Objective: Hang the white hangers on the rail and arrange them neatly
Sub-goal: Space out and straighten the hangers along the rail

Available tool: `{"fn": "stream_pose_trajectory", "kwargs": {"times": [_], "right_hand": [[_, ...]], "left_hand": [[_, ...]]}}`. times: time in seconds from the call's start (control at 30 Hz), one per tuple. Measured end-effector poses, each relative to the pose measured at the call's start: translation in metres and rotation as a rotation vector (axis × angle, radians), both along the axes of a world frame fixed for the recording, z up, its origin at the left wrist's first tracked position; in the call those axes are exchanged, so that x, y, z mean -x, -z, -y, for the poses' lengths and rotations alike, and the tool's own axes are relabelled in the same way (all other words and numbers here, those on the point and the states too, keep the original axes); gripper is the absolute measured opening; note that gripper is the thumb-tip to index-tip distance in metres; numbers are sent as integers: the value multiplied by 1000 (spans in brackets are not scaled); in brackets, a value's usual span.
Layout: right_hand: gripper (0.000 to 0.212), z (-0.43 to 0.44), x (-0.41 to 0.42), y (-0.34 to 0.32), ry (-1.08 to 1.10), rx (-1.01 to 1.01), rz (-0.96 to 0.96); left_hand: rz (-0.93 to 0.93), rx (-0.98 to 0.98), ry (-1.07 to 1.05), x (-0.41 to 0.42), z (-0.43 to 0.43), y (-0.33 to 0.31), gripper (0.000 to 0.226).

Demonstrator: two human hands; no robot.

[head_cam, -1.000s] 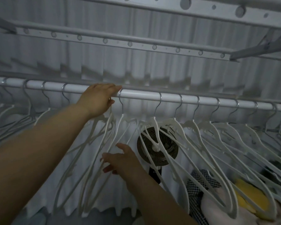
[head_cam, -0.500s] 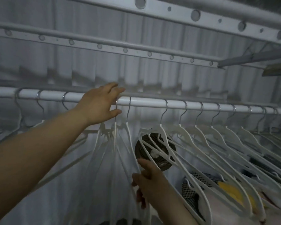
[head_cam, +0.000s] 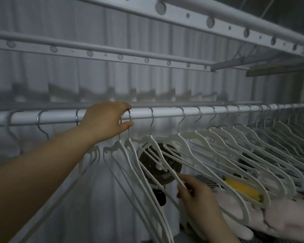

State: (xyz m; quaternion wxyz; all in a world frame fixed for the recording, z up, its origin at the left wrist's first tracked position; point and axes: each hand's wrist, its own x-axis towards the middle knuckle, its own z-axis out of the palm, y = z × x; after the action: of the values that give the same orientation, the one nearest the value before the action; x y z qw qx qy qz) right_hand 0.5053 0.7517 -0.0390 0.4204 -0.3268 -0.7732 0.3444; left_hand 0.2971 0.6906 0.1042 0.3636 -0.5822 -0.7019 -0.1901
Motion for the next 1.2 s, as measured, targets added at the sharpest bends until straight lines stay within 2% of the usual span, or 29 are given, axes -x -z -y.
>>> {"fn": "stream_pose_trajectory", "kwargs": {"times": [0.07, 0.27, 0.47, 0.67, 0.83, 1.2], "right_hand": [[27, -4, -3, 0, 23, -28, 23], [28, -19, -14, -2, 22, -37, 60], [33, -29, -23, -3, -12, -72, 32], [52, -31, -28, -3, -17, -104, -11], [49, -28, -31, -7, -22, -96, 33], [47, -25, -28, -5, -33, -92, 38]], "left_hand": [[0, -24, 16, 0, -2, 2, 48], [17, -47, 23, -5, -8, 4, 49], [-4, -77, 40, -7, -8, 7, 47], [-76, -139, 71, -4, -9, 10, 45], [-142, -152, 50, 0, -7, 10, 42], [-68, -135, 24, 0, 0, 11, 43]]}}
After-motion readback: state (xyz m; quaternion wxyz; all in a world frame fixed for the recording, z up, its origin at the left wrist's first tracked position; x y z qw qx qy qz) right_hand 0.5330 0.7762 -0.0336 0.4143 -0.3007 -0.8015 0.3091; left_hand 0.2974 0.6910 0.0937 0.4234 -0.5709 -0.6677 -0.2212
